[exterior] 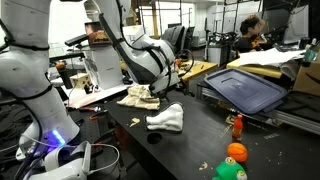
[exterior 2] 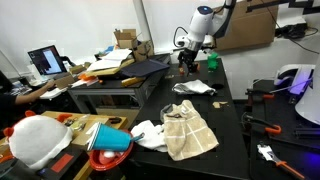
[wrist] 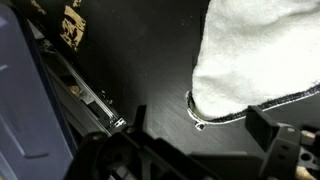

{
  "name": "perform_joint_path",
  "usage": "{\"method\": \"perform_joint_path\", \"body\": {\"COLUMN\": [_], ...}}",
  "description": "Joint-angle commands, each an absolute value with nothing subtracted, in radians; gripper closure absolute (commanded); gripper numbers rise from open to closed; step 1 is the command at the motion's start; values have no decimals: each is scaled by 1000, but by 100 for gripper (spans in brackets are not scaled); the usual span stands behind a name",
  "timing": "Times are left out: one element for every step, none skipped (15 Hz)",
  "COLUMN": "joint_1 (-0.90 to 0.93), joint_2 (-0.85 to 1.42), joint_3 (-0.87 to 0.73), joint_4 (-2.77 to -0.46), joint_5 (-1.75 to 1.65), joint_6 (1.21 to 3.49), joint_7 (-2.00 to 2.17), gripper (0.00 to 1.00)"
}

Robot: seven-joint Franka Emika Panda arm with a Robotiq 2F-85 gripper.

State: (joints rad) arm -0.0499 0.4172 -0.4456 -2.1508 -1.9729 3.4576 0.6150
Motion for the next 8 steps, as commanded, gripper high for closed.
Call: {"method": "perform_joint_path", "body": {"joint_1": [3, 8, 12, 8, 7, -1, -2, 3], "joint_2": [483, 499, 514, 526, 537, 543, 546, 558], "joint_3": [-492, -494, -495, -486, -480, -471, -472, -475], "joint_4": [-2096, -2095, -2095, -2097, -2097, -2100, -2101, -2099], "joint_5": [-2106, -2154, -2201, -2248, -2293, -2347, -2401, -2443], "joint_6": [3457, 3457, 3457, 3457, 3457, 3456, 3456, 3456], "joint_7": [758, 789, 819, 845, 874, 903, 938, 967], "gripper": [0, 0, 0, 0, 0, 0, 0, 0]}}
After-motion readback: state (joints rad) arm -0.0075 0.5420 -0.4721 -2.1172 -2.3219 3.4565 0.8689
